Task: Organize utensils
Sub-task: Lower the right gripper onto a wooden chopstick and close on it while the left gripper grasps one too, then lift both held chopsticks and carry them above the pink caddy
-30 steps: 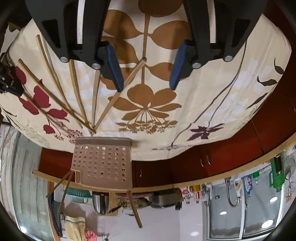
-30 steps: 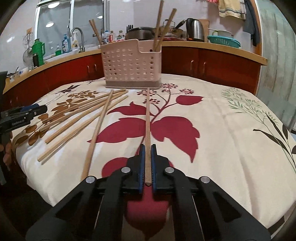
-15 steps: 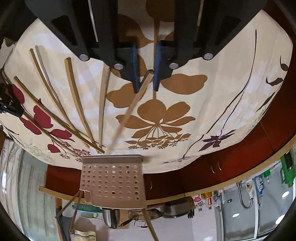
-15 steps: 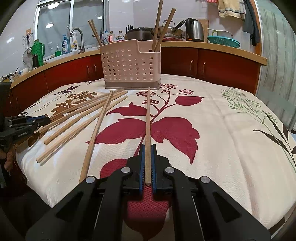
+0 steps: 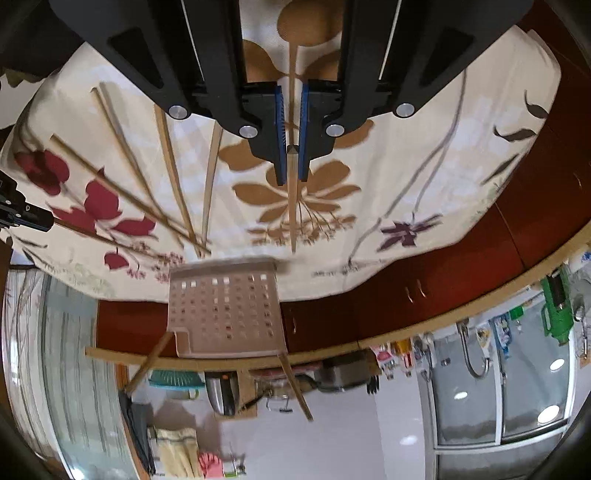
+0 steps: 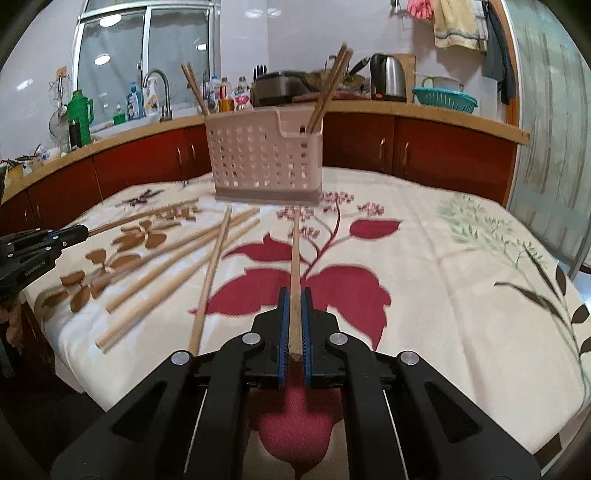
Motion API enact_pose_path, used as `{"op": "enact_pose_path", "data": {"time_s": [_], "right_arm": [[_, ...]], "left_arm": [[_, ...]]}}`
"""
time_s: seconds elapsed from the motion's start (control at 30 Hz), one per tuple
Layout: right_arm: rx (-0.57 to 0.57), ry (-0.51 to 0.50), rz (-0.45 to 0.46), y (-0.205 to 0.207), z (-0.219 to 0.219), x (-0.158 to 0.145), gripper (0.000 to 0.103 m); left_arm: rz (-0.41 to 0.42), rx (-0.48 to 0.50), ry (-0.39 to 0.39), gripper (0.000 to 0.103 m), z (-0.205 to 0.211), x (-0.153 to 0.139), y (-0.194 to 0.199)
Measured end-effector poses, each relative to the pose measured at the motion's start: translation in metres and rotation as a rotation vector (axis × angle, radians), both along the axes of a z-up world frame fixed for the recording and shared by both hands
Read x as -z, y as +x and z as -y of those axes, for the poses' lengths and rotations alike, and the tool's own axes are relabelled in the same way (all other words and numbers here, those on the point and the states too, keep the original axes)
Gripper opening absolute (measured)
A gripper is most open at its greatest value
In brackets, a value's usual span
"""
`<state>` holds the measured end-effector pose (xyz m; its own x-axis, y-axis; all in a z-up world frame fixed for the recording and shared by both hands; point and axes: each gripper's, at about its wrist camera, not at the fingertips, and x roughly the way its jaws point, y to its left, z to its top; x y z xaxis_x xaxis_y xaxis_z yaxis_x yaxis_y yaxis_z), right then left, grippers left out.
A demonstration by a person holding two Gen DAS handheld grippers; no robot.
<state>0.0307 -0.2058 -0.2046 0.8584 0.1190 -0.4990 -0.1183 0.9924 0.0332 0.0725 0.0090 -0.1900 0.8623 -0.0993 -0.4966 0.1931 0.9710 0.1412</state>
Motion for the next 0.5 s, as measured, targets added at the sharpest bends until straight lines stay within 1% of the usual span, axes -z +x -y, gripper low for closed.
{"op": "enact_pose_path", "data": {"time_s": [0.27,0.4,0.5], "right_arm": [[0.009,-0.001,0.074,-0.008,0.002,-0.034,0.007],[0.015,0.001,0.115,-0.013,0.004,-0.053,0.007],[0.02,0.005,0.142,-0.017,0.005,-0.066,0.007]], "left_arm": [[0.091,-0.009,-0.034,0.007,-0.005,-0.033,-0.01],[0.147,-0.01,-0.049,0.007,-0.008,-0.055,-0.017],[0.173,-0.008,-0.071,0.007,-0.011,-0.07,-0.02]]}}
